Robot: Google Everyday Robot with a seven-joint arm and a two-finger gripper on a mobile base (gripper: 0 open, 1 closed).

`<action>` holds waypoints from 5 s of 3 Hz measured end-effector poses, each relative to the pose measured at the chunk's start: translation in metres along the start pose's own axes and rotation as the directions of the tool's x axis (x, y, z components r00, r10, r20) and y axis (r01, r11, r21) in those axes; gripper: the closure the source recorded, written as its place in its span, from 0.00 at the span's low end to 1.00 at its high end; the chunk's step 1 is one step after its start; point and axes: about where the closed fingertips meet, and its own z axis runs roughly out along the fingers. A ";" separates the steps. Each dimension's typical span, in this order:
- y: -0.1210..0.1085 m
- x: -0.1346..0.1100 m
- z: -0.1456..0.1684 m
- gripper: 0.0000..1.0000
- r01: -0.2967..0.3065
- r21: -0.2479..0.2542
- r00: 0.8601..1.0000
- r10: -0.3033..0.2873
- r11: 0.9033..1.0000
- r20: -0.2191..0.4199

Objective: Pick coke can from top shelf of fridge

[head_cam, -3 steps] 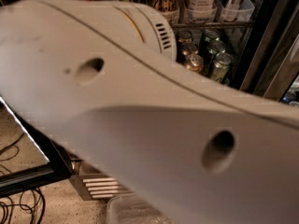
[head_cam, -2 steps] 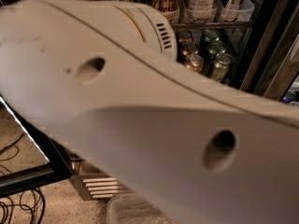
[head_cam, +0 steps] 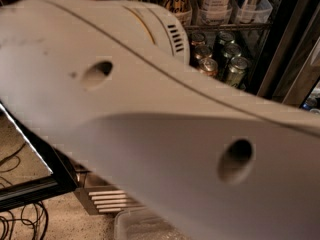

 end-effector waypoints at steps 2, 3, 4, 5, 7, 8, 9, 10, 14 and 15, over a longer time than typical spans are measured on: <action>0.000 0.000 0.000 0.00 0.000 0.000 1.000 0.000 1.000 0.000; 0.000 0.000 0.000 0.00 0.000 0.000 1.000 0.000 1.000 0.000; 0.000 0.000 0.000 0.00 0.000 0.000 1.000 0.000 1.000 0.000; 0.000 0.000 0.000 0.00 0.000 0.000 1.000 0.000 1.000 0.000; 0.000 0.000 0.000 0.00 0.000 0.000 1.000 0.000 1.000 0.000; 0.000 0.000 0.000 0.00 0.000 0.000 1.000 0.000 1.000 0.000; 0.000 0.000 0.000 0.00 0.000 0.000 1.000 0.000 1.000 0.000; 0.000 0.000 0.000 0.00 0.000 0.000 1.000 0.000 1.000 0.000; -0.040 0.036 -0.026 0.00 -0.106 0.110 0.991 0.114 0.988 -0.066; -0.039 0.040 -0.027 0.00 -0.120 0.139 0.991 0.126 0.983 -0.037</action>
Offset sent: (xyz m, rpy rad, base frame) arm 0.0091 -0.0061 -0.0175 -0.0602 0.0691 -0.0777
